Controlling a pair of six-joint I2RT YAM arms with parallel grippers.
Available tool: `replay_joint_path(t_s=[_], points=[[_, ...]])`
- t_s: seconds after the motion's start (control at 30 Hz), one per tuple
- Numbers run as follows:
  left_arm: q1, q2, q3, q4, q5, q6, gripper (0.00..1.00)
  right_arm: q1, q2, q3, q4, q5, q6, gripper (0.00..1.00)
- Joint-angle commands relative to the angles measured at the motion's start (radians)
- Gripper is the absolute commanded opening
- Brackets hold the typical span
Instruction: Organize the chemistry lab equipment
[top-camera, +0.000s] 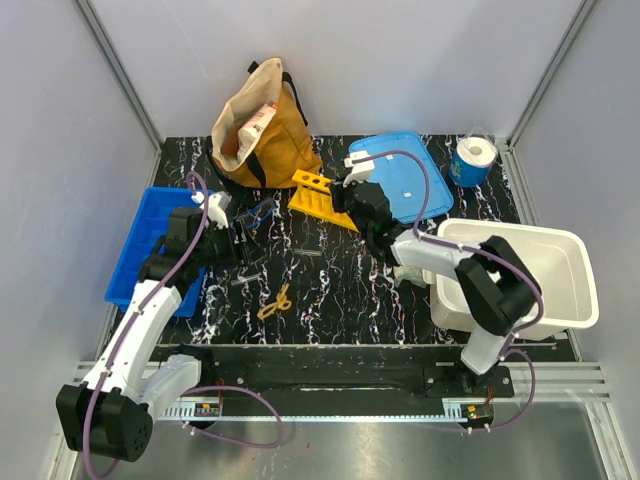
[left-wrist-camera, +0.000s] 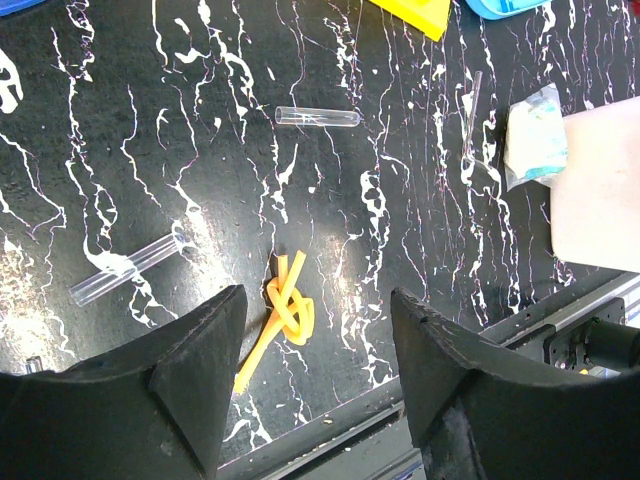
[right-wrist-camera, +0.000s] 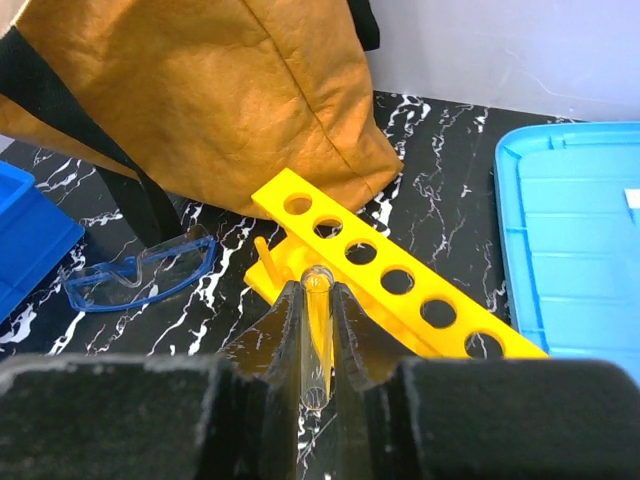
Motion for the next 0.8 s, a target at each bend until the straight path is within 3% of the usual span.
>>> replay_joint_path(t_s=[0.0,0.4,0.77], points=[[-0.003,-0.024,0.001,0.052,-0.004,0.0,0.64,-0.024,0.081,0.073,0.218,-0.106,-0.069,0.18],[-0.005,-0.026,-0.001,0.053,0.003,-0.003,0.64,-0.048,0.273,0.215,0.307,-0.221,-0.101,0.18],[-0.008,-0.021,-0.002,0.058,0.01,-0.005,0.64,-0.076,0.336,0.223,0.343,-0.278,-0.146,0.19]])
